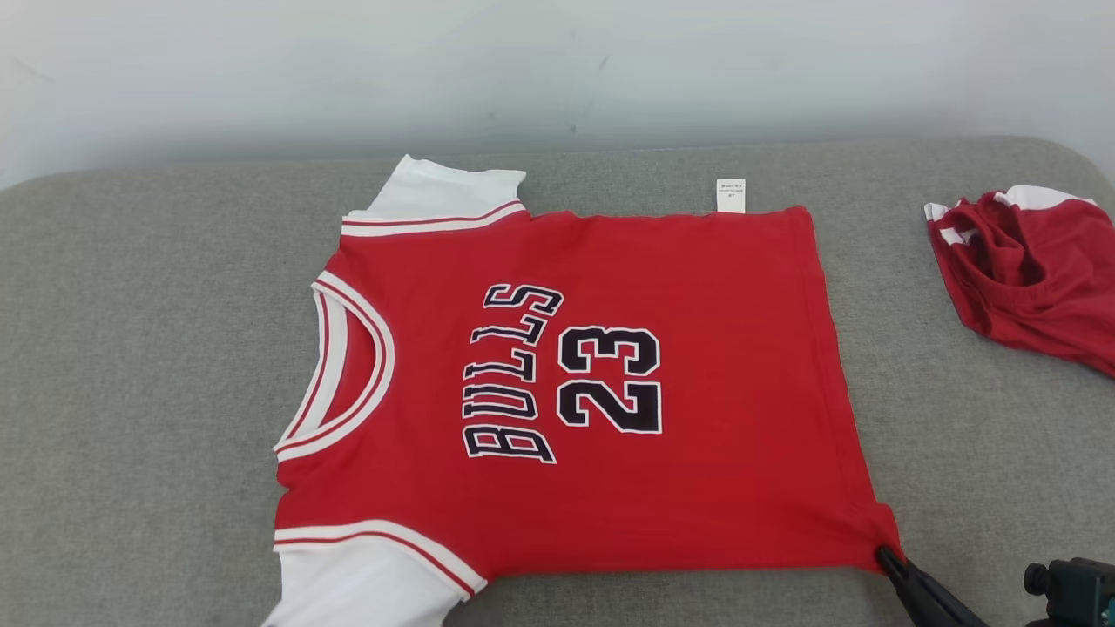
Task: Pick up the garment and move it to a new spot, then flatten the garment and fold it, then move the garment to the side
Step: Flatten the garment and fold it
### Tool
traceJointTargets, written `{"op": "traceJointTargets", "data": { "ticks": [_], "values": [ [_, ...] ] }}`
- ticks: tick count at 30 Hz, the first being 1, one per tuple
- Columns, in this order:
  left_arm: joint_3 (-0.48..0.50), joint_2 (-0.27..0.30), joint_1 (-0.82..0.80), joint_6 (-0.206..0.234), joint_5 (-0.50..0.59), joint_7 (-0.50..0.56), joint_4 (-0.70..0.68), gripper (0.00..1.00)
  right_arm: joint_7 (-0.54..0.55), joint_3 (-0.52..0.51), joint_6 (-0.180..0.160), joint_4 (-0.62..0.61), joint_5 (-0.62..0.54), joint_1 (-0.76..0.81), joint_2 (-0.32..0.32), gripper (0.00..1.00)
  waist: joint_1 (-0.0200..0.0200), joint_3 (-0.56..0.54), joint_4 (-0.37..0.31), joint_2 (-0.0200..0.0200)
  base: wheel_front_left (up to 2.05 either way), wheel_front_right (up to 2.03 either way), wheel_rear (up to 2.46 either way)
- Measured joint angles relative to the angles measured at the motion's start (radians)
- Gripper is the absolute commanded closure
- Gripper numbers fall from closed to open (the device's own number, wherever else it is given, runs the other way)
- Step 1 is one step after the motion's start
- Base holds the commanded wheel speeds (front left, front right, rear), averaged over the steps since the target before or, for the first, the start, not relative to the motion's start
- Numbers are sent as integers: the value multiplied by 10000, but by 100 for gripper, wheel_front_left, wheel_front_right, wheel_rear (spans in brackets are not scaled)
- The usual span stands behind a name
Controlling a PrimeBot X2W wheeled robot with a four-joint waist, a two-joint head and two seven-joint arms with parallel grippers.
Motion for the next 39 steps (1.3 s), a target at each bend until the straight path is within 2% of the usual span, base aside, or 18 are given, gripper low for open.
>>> {"op": "traceJointTargets", "data": {
  "ticks": [6, 12, 16, 26, 30, 39],
  "values": [
    [-267, -35, 147, -27, -33, 226, 556, 100, 336, 17, 0, 159, 23, 225, -6, 100, 1, 50, -127, 1, 0, 0, 0],
    [-213, 31, -34, -291, 31, 140, 763, 100, 405, -182, 0, 291, 69, 231, 207, 100, 2, 24, -214, 2, 0, 0, 0],
    [-167, 451, -669, -571, 318, 151, 587, 100, 447, -236, 0, 203, 105, 131, 297, 100, 2, -30, -254, 2, 0, 0, 0],
    [-508, 1478, -3139, -723, 909, 1381, 639, 100, 901, -437, 0, -102, 694, -1171, 662, 100, 2, -6, -514, 2, 0, 0, 0],
    [-731, 1724, -4561, -802, 1043, 1992, 1494, 100, 1344, -378, 0, 410, 686, -2219, 926, 100, 3, 168, -694, 2, 0, 0, 0],
    [-1087, 1827, -6397, -1126, 1267, 2192, 3597, 100, 1925, -63, 0, 2127, 454, -3785, 1524, 100, 3, 529, -961, 3, 0, 0, 0]
  ]
}}
